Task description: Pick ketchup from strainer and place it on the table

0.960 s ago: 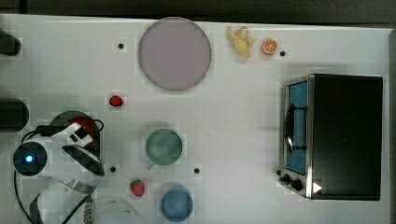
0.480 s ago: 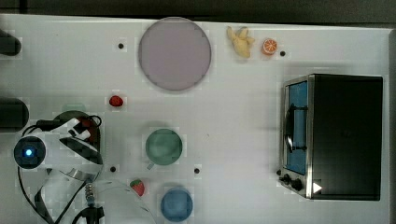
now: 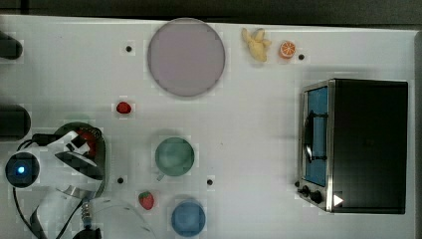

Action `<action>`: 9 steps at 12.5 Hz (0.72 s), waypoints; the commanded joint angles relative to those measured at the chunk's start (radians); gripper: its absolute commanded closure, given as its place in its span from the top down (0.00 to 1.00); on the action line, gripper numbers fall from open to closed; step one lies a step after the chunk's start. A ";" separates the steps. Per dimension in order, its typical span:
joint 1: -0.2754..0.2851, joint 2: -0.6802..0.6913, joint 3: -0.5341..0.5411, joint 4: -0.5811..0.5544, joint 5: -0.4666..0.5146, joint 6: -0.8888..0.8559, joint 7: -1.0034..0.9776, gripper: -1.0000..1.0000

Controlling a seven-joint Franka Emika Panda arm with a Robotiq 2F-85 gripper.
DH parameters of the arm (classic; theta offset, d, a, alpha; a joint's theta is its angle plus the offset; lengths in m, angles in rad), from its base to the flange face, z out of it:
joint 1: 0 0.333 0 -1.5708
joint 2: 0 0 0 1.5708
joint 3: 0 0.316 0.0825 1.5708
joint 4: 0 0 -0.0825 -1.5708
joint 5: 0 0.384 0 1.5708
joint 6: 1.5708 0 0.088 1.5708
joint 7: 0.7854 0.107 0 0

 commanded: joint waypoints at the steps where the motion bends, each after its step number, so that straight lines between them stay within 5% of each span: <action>1: -0.070 -0.149 0.100 -0.005 0.133 -0.062 0.041 0.56; 5: -0.192 -0.285 0.225 0.036 0.374 -0.255 -0.148 0.56; 9: -0.280 -0.392 0.240 0.133 0.487 -0.535 -0.370 0.56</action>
